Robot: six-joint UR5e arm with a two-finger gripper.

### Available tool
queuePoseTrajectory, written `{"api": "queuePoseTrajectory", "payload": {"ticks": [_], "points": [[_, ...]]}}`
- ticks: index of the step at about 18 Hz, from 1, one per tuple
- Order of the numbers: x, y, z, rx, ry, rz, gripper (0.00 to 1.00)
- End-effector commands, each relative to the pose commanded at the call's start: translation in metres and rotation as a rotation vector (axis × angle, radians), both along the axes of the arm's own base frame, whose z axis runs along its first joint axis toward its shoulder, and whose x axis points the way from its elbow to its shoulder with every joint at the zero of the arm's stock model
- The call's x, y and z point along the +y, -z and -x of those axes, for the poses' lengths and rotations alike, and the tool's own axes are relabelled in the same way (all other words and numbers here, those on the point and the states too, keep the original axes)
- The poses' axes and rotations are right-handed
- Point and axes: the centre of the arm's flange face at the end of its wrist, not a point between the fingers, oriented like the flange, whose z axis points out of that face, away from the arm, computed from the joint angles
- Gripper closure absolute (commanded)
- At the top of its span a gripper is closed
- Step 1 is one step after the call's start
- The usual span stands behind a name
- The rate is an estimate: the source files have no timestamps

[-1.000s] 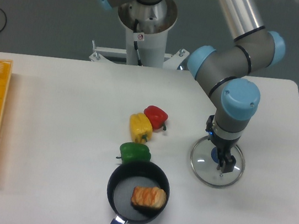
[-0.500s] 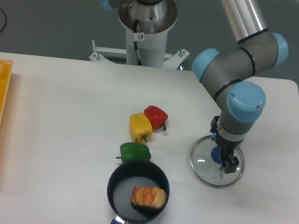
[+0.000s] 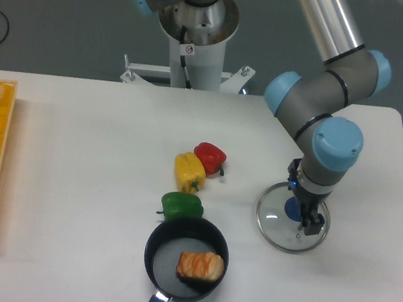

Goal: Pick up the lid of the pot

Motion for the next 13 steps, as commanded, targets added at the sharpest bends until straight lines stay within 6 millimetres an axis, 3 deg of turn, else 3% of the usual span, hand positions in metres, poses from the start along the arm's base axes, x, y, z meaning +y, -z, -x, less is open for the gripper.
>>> {"api": "queuePoseTrajectory", "payload": {"ticks": [13], "points": [[0.0006, 0.0119, -0.0008, -0.016, 0.0, 0.009, 0.01]]}}
